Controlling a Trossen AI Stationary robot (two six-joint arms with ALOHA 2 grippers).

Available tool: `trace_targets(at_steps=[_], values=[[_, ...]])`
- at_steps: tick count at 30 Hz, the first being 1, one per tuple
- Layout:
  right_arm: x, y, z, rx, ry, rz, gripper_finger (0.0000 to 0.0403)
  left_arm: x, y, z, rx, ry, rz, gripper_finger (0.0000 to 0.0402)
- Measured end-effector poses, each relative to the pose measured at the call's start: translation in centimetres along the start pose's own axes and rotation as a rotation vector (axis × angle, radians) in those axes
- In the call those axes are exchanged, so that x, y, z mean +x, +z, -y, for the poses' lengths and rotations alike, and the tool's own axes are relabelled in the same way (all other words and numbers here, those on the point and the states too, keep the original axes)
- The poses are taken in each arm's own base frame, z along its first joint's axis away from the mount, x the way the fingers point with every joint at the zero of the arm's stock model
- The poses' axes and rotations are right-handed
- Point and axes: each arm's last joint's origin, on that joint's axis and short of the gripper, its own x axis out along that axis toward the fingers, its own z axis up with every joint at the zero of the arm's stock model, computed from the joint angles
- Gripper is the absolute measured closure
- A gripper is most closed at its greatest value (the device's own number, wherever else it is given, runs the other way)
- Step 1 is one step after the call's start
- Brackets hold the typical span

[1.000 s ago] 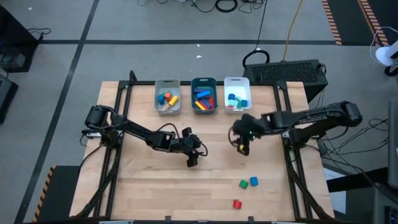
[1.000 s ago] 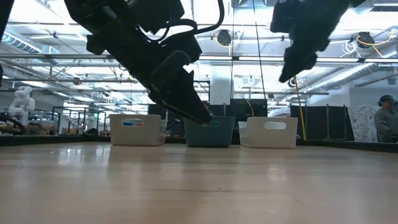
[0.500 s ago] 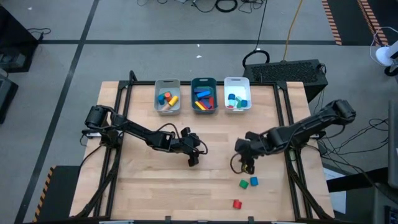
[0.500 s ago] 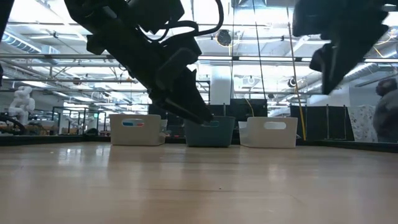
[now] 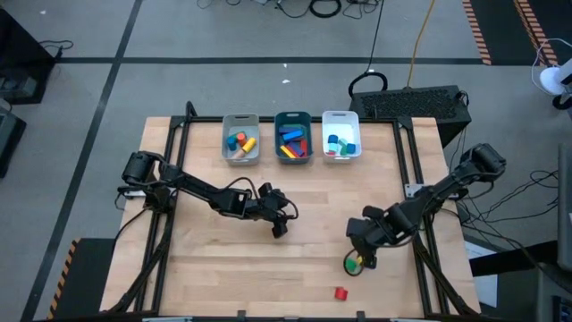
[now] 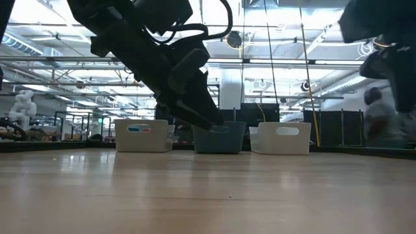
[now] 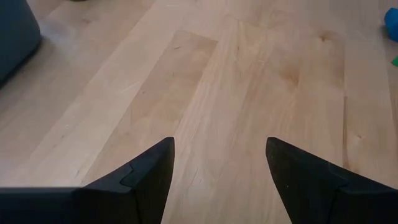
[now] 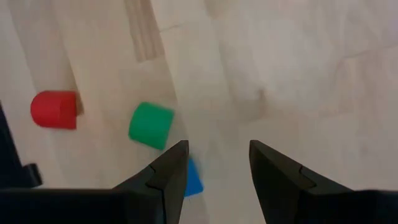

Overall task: Sort blocks by size
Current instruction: Put the blue half-circle block into the white bin

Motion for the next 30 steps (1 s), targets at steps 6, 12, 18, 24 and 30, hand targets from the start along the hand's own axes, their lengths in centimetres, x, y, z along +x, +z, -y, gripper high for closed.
trace_targets(at_steps=[6,12,18,24,30], values=[[-0.1,-1.1,-0.8,-0.015,-0.004,-0.002,0.025,-0.1,-0.1,0.3,0.006,-0.002,0.001,0.0149],[-0.2,-2.1,-1.6,-0.073,-0.013,0.016,0.025,-0.2,-0.2,0.6,0.014,0.021,0.014,0.0149],[-0.3,-3.2,-2.3,-0.094,-0.031,0.055,0.025,-0.4,-0.4,1.0,0.022,0.016,0.015,0.0149],[-0.5,-4.4,-3.1,-0.079,-0.028,0.088,0.025,-0.6,-0.7,1.7,0.011,-0.001,0.013,0.0149],[-0.4,-5.3,-3.8,-0.125,-0.003,0.091,0.025,-0.8,-0.9,2.1,0.022,0.019,0.028,0.0149]])
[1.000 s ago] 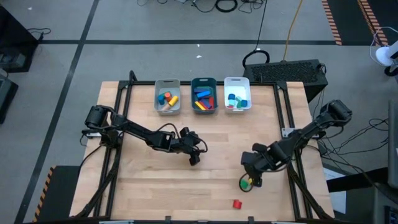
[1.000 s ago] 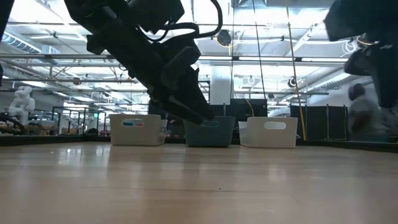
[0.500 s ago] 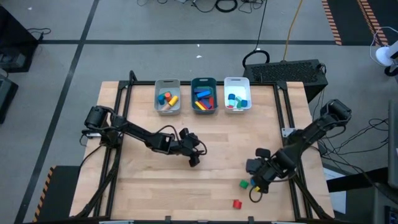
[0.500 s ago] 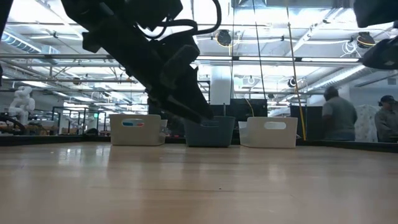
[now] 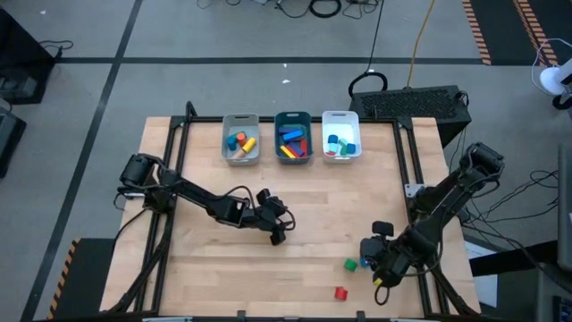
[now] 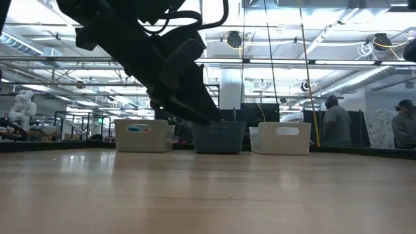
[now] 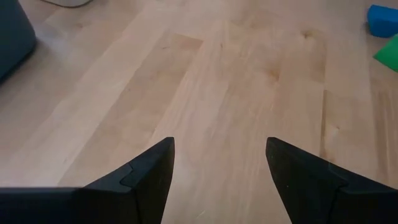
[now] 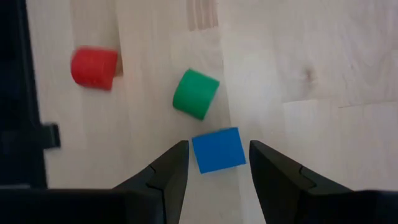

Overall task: Sort blocks by size
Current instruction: Put the blue half-circle block into the white bin

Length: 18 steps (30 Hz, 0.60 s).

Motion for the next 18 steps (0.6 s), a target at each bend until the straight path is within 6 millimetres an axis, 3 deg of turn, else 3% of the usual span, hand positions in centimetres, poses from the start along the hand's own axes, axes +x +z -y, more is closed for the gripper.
trace_targets(at_steps=[10,18], values=[[2.7,-0.6,-0.5,-0.194,-0.087,-0.078,0.0245,0.0,0.0,-0.1,0.0,0.017,0.007,0.0149],[3.9,-0.8,-0.6,-0.212,-0.107,-0.126,0.0171,0.0,0.1,-0.1,0.0,0.037,0.017,0.0149]])
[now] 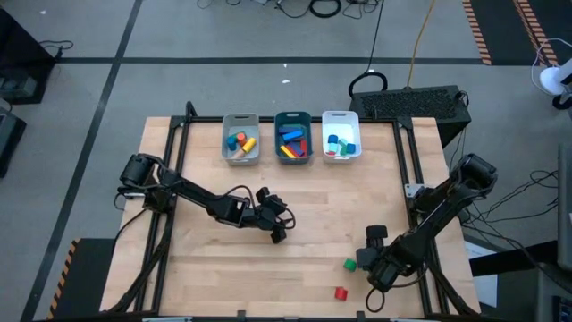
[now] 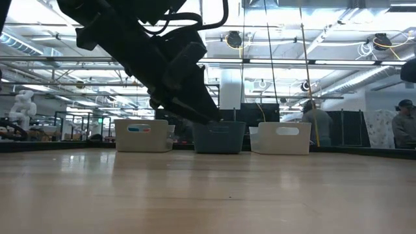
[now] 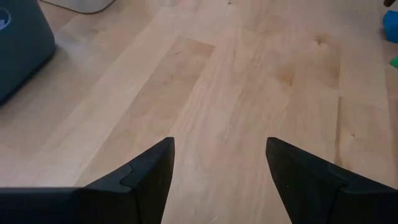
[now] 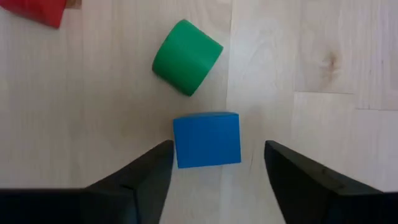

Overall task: Sort blocks by size
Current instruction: Put the blue half-circle block into the white bin

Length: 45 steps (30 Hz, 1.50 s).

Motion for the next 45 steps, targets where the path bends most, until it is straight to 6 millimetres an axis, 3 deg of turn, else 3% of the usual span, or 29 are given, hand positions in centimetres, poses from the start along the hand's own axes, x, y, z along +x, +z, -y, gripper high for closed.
trace_targets(at_steps=[5,9,25,31,38,45], values=[[0.9,0.0,-0.3,-0.016,-0.01,-0.024,0.0129,0.0,0.0,0.0,0.0,0.0,0.0,0.0149],[2.1,0.0,-0.7,-0.052,-0.014,-0.054,0.0128,0.0,0.0,0.0,0.0,0.0,-0.001,0.0149],[2.9,0.9,-0.2,-0.034,0.008,-0.083,0.0246,0.0,0.0,0.0,0.002,0.009,0.002,0.0149],[2.9,1.6,0.6,-0.03,0.013,-0.076,0.0244,0.0,0.0,0.0,0.002,0.009,0.002,0.0149],[0.8,3.1,2.0,-0.092,0.077,0.025,0.0247,0.0,0.0,0.0,0.001,0.01,0.003,0.0149],[-2.5,5.7,5.5,-0.108,0.114,0.243,0.0242,0.0,0.0,0.0,0.002,0.01,0.003,0.0149]])
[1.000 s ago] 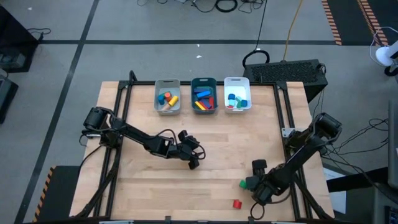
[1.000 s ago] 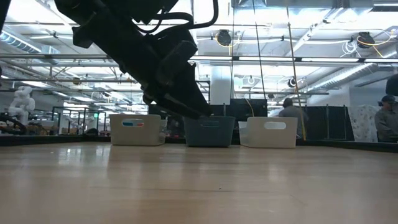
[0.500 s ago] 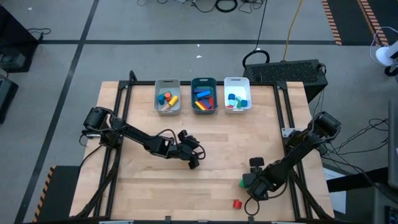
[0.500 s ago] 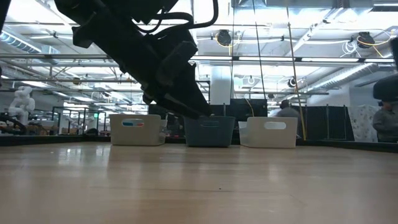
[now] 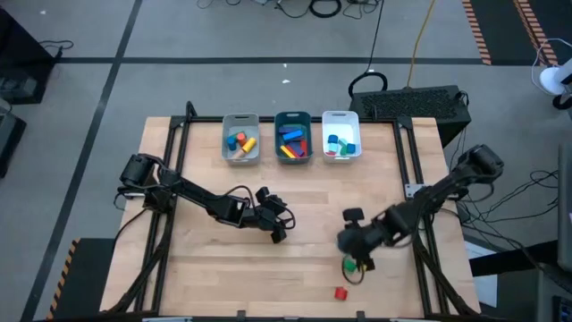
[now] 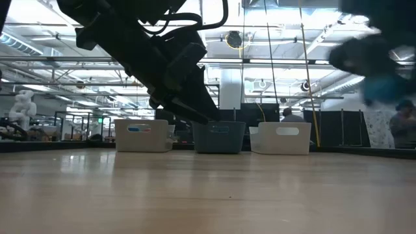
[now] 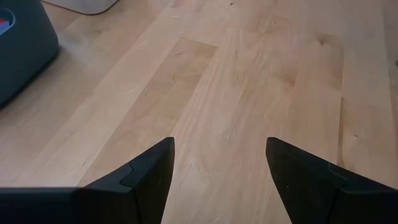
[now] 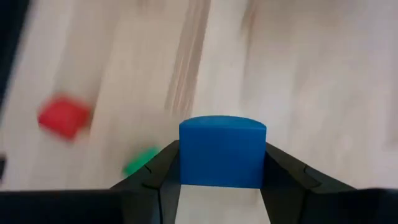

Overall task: Sort blocks by size
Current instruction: Put the blue half-circle block into the white bin

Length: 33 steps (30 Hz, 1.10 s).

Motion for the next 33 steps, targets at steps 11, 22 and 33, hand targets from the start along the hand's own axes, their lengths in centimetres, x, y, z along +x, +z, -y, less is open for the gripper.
trace_targets(at_steps=[11,22,33], values=[[-5.0,4.8,6.9,-0.039,-0.074,0.478,0.0241,0.3,-0.2,0.0,0.011,0.004,-0.005,0.0149],[-6.3,4.6,16.5,0.22,-0.424,0.504,0.0242,2.7,-2.0,-0.1,0.064,0.023,-0.018,0.0149],[-6.6,-0.9,27.2,0.548,-0.603,0.264,0.024,3.2,-1.2,-0.8,0.116,0.027,0.035,0.0149]])
